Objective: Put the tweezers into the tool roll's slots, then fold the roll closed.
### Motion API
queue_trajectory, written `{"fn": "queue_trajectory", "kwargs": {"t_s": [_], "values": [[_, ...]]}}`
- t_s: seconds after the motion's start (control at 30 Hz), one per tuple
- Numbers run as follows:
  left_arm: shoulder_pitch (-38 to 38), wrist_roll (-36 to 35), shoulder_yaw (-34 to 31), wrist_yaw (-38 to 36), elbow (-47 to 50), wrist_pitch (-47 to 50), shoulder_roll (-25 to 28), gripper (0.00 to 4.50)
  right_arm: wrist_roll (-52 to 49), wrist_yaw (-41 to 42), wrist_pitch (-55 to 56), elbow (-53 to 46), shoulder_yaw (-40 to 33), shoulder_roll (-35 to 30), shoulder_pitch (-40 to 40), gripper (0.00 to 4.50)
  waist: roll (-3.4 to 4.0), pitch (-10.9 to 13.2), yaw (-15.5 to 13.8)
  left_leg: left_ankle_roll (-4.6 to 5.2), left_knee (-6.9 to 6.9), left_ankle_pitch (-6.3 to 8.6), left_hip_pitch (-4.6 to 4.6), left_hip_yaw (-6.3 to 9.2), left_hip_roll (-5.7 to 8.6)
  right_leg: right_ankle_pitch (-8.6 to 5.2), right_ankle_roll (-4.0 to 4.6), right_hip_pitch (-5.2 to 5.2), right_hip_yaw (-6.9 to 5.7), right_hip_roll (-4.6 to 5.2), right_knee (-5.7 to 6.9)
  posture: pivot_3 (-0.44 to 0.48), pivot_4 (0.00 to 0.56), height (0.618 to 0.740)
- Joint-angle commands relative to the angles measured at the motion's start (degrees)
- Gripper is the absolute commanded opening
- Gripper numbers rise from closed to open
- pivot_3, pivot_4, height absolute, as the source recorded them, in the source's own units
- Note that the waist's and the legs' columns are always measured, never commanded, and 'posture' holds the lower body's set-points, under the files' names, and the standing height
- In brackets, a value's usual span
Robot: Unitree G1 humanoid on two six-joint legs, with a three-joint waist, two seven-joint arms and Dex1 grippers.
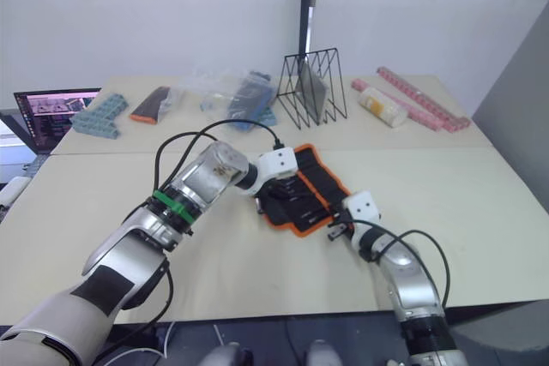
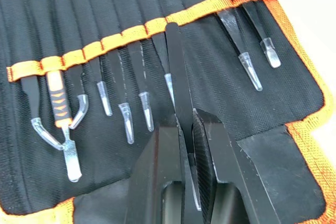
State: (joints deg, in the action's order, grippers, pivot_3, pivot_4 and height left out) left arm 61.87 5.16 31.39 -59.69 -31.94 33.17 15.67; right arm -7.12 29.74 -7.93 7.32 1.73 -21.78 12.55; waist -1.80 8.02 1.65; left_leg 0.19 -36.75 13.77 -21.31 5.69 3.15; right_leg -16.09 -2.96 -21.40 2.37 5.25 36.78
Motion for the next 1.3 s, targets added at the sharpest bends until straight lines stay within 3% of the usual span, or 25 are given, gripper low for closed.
{"fn": "queue_trajectory", "kwargs": {"t_s": [0.03,0.83,1.3], "values": [[-0.4,0.9,-0.3,-0.9,2.2,0.6,0.2,0.02,1.9,-0.1,-2.5,3.4,1.7,0.1,-1.3,0.00,0.00,0.0,0.0,0.00,0.00,0.00,0.00,0.00,0.00,0.00,0.00,0.00,0.00,0.00,0.00,0.000,0.150,0.740],[2.8,2.4,-4.3,6.9,-9.0,-2.5,-7.4,0.02,2.1,-0.3,-2.4,3.6,1.8,0.6,-1.1,0.00,0.00,0.0,0.1,0.00,-0.09,0.00,0.01,0.00,0.01,0.00,-0.01,0.01,0.00,0.00,0.08,0.000,0.150,0.740],[5.9,5.0,-5.5,13.7,-19.8,-9.7,-14.3,0.02,2.9,-0.2,-2.1,5.1,2.7,1.5,-0.1,0.00,-0.01,0.0,0.1,0.00,-0.12,0.00,0.03,-0.01,0.03,-0.01,-0.02,0.04,0.00,0.00,0.10,0.000,0.150,0.740]]}}
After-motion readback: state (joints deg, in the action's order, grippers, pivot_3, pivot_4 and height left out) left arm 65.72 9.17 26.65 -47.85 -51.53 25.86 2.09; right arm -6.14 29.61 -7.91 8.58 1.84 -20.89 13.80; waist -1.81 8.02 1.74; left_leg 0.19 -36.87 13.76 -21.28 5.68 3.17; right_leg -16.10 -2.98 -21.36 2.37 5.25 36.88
